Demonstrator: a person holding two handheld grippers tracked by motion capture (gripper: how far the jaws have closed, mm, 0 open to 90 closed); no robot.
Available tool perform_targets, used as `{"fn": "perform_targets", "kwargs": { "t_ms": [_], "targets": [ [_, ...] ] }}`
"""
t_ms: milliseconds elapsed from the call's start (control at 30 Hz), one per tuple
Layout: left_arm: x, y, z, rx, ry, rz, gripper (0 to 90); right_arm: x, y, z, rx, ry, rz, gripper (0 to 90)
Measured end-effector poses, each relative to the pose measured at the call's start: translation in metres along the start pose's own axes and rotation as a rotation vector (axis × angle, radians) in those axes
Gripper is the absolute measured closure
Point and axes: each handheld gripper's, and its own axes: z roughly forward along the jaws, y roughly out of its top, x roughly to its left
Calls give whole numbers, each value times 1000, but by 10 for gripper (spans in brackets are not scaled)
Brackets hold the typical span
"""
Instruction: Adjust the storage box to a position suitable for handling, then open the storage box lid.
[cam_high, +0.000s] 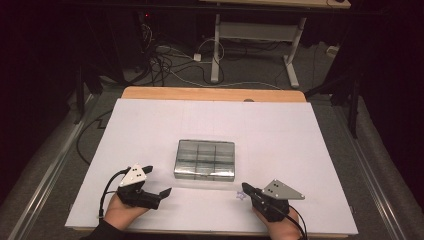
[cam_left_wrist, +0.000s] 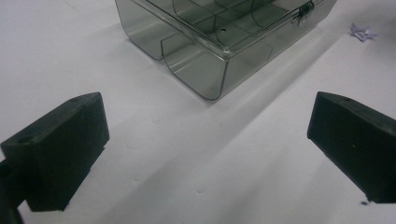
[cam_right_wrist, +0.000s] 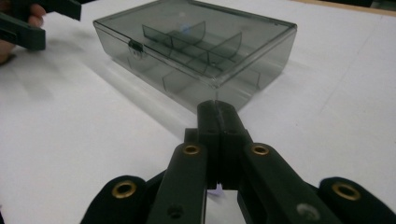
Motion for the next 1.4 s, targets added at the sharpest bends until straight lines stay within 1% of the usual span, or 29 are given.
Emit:
{"fn": "perform_targets", "kwargs": {
  "t_ms": [100,167,233,333,367,500,600,733,833,900,967,1100,1133,1267,1333,1400],
  "targets": [
    [-1,0,1,-4,6,2,0,3,1,2,-8,12,-8,900],
    [-1,-1,2,-7,-1,4,0,7,1,4,-2,29,-14,900],
    [-2,-1,2,-7,-2,13,0,10,2,6,3,46,-8,900],
    [-4,-1,2,-10,7,32,0,13,3,7,-5,65,5,900],
    [-4,-1,2,-11,10,34,0,14,3,8,-5,68,12,900],
    [-4,-2,1,-22,11,27,0,19,6,10,-7,73,15,900],
    [-3,-2,1,-27,2,21,0,22,9,13,-5,75,26,900],
    [-3,-2,0,-36,2,24,0,25,11,21,2,83,25,900],
    [-4,-2,1,-30,4,30,0,31,12,26,15,89,7,900],
    [-4,-2,1,-31,8,30,0,34,13,28,31,86,-14,900],
    [-4,-2,1,-30,12,33,0,34,12,31,58,75,-12,900],
    [-4,-2,1,-30,7,37,0,29,11,37,106,50,-3,900],
    [-4,-2,1,-29,7,39,0,26,11,38,114,39,-12,900],
    [-5,-2,1,-32,9,40,0,20,15,43,123,27,13,900],
    [-5,-2,1,-32,8,40,0,18,15,46,133,17,12,900],
    [-5,-3,1,-34,8,39,0,16,15,49,145,12,23,900]
  ]
}}
